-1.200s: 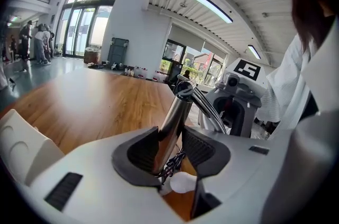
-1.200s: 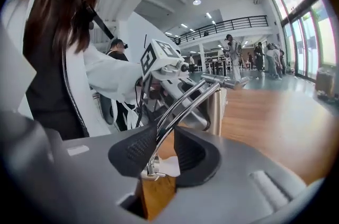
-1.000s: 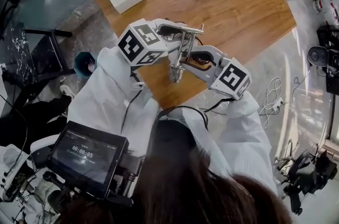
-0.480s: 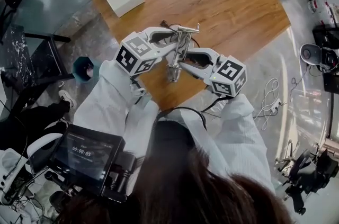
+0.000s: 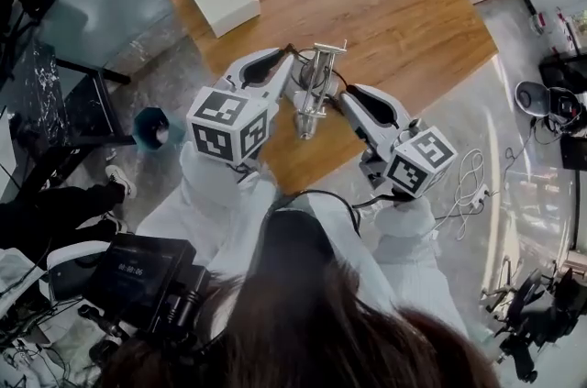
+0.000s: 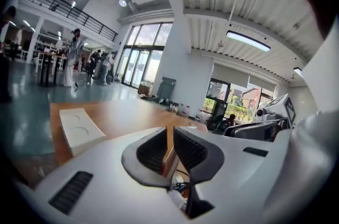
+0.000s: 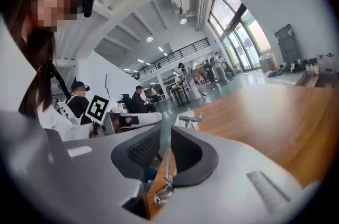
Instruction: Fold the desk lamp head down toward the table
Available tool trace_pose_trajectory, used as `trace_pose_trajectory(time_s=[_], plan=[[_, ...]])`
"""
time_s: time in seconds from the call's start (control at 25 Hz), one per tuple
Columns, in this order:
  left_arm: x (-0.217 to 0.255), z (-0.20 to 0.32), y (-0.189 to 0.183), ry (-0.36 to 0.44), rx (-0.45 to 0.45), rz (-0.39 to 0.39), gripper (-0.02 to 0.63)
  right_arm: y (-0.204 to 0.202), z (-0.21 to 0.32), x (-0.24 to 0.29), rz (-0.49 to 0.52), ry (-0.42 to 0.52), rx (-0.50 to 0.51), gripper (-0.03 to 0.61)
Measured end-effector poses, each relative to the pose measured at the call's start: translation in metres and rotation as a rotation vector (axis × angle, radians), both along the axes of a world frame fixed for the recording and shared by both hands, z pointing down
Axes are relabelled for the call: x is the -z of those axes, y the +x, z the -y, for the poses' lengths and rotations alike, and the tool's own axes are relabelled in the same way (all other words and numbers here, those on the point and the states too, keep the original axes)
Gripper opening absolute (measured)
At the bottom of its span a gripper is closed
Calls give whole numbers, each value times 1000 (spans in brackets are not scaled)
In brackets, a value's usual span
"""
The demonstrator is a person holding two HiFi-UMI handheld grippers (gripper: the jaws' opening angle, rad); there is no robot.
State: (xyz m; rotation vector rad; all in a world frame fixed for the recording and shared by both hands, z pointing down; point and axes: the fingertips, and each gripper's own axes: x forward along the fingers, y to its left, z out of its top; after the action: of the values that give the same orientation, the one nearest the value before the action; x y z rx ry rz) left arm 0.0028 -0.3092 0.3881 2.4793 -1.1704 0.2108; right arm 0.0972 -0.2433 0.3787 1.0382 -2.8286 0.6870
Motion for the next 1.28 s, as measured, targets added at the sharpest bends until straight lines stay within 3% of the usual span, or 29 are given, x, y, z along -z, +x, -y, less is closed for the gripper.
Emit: trace_pose_trajectory(time_s=[0.08, 0.16, 0.32, 0.48, 1.28], plan=[[22, -4, 4, 71, 42, 14, 2, -5, 4, 23, 13, 54, -40, 61], [40, -12, 9, 115, 65, 26, 2, -6, 8, 42, -11, 123, -107, 2], [61, -28, 19, 147, 63, 29, 2, -9, 7, 60, -91, 207, -212, 2], [69, -40, 32, 197, 22, 77, 2, -9, 2, 65, -126, 227, -284, 2], [67, -46, 45, 216, 1, 91, 2, -14, -3, 57, -164, 237, -251, 0]])
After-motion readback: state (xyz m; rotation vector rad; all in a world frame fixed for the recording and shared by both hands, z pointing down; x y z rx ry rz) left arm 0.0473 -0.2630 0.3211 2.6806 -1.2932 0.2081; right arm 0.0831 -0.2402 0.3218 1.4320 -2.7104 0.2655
